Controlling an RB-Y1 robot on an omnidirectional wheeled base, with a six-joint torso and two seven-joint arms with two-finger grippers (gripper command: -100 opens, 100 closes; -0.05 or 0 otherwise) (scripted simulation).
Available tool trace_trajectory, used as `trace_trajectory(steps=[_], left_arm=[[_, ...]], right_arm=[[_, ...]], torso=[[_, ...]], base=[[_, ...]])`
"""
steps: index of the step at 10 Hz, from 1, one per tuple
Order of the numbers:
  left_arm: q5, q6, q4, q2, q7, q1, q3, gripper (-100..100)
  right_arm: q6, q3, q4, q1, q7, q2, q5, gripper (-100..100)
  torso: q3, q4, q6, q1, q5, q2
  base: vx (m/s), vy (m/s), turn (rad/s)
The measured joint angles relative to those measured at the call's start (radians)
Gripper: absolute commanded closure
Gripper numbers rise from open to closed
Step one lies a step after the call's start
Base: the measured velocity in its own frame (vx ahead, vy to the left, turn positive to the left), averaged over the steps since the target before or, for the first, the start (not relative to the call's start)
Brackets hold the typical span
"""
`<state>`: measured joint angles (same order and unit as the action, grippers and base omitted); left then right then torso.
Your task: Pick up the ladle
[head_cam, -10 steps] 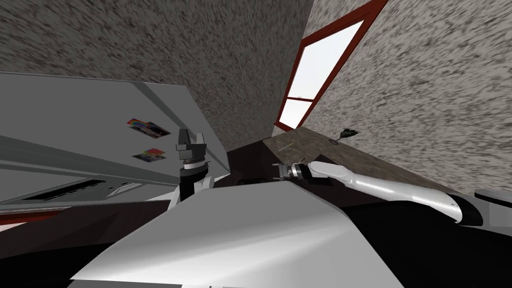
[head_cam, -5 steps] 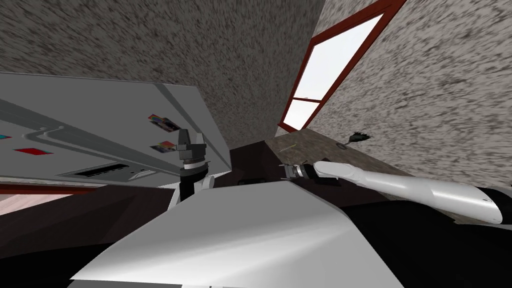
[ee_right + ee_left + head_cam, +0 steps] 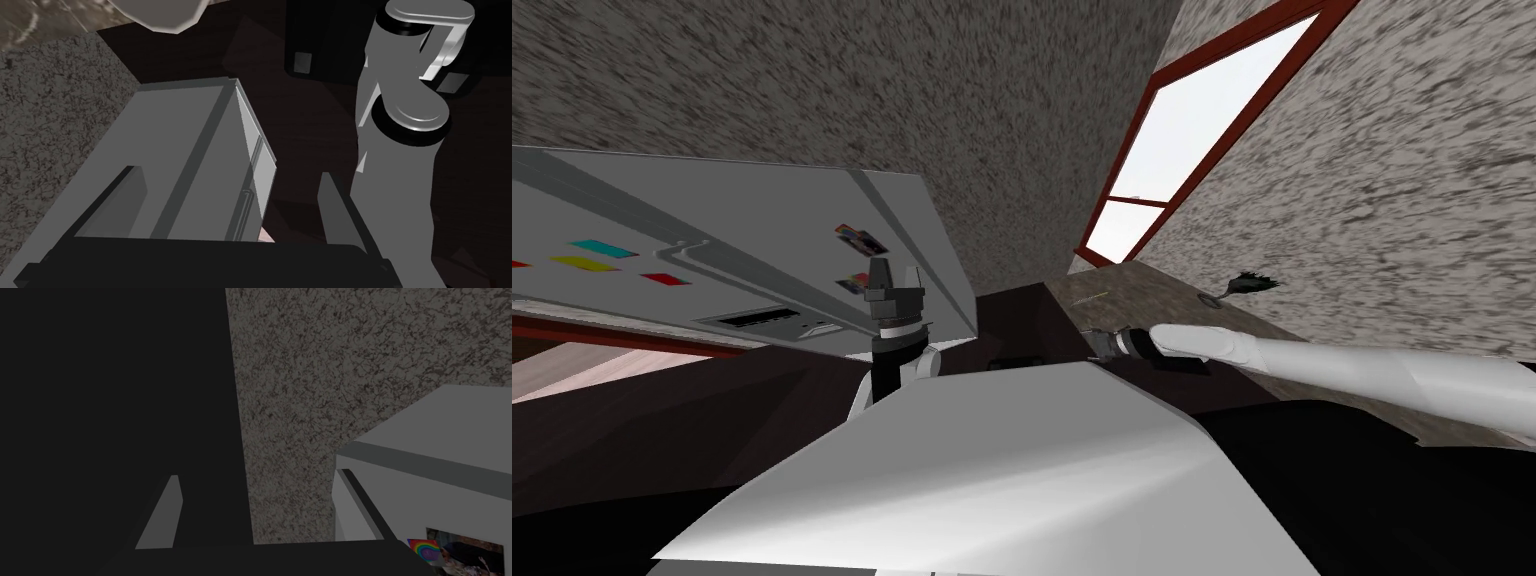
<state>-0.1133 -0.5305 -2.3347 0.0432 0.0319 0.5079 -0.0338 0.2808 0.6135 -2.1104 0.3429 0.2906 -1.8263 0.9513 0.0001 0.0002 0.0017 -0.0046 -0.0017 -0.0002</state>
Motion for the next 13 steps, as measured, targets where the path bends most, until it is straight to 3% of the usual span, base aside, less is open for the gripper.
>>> trace_trajectory(steps=[1, 3, 4, 6, 7, 8, 9, 10, 11, 13], left_arm=[[0.0, 0.0, 0.0, 0.0, 0.0, 0.0, 0.0, 0], [0.0, 0.0, 0.0, 0.0, 0.0, 0.0, 0.0, 0], [0.0, 0.0, 0.0, 0.0, 0.0, 0.0, 0.0, 0], [0.0, 0.0, 0.0, 0.0, 0.0, 0.0, 0.0, 0], [0.0, 0.0, 0.0, 0.0, 0.0, 0.0, 0.0, 0], [0.0, 0.0, 0.0, 0.0, 0.0, 0.0, 0.0, 0], [0.0, 0.0, 0.0, 0.0, 0.0, 0.0, 0.0, 0], [0.0, 0.0, 0.0, 0.0, 0.0, 0.0, 0.0, 0], [0.0, 0.0, 0.0, 0.0, 0.0, 0.0, 0.0, 0], [0.0, 0.0, 0.0, 0.0, 0.0, 0.0, 0.0, 0]], right_arm=[[-0.012, 0.022, 0.017, -0.016, -0.024, -0.019, 0.05, -100], [-0.048, 0.04, 0.031, 0.004, -0.009, -0.06, 0.067, -100], [-0.062, 0.06, 0.055, -0.004, -0.051, -0.066, 0.152, -100], [-0.091, 0.067, 0.052, 0.013, -0.029, -0.106, 0.126, -100], [-0.105, 0.074, 0.059, 0.022, -0.026, -0.123, 0.143, -100], [-0.128, 0.097, 0.074, 0.029, 0.016, -0.15, 0.111, -100], [-0.145, 0.104, 0.076, 0.035, 0.026, -0.162, 0.121, -100], [-0.152, 0.098, 0.087, 0.05, -0.003, -0.168, 0.167, -100], [-0.168, 0.133, 0.094, 0.037, 0.024, -0.189, 0.135, -100], [-0.185, 0.13, 0.11, 0.065, 0.01, -0.189, 0.182, -100]], torso=[[0.0, 0.0, -0.001, 0.0, 0.0, 0.0], [0.0, 0.0, -0.001, -0.001, 0.0, 0.0], [0.0, 0.0, -0.001, -0.003, -0.001, 0.0], [-0.001, 0.0, 0.0, 0.001, 0.0, -0.001], [-0.001, 0.0, 0.0, 0.001, 0.0, -0.001], [-0.001, 0.0, -0.001, 0.0, 0.0, -0.001], [-0.001, 0.0, 0.0, 0.0, 0.0, -0.001], [-0.001, -0.001, 0.0, 0.0, 0.0, -0.002], [-0.002, -0.001, 0.0, 0.0, 0.0, -0.003], [-0.002, -0.001, 0.0, 0.001, 0.0, -0.004]], base=[[-0.027, -0.048, 0.089], [-0.031, -0.079, 0.21], [-0.026, -0.073, 0.096], [-0.011, -0.027, 0.057], [-0.029, -0.058, 0.267], [-0.013, -0.059, 0.089], [0.004, -0.047, 0.123], [0.007, -0.056, 0.178], [0.009, -0.047, 0.059], [0.032, -0.046, 0.142]])
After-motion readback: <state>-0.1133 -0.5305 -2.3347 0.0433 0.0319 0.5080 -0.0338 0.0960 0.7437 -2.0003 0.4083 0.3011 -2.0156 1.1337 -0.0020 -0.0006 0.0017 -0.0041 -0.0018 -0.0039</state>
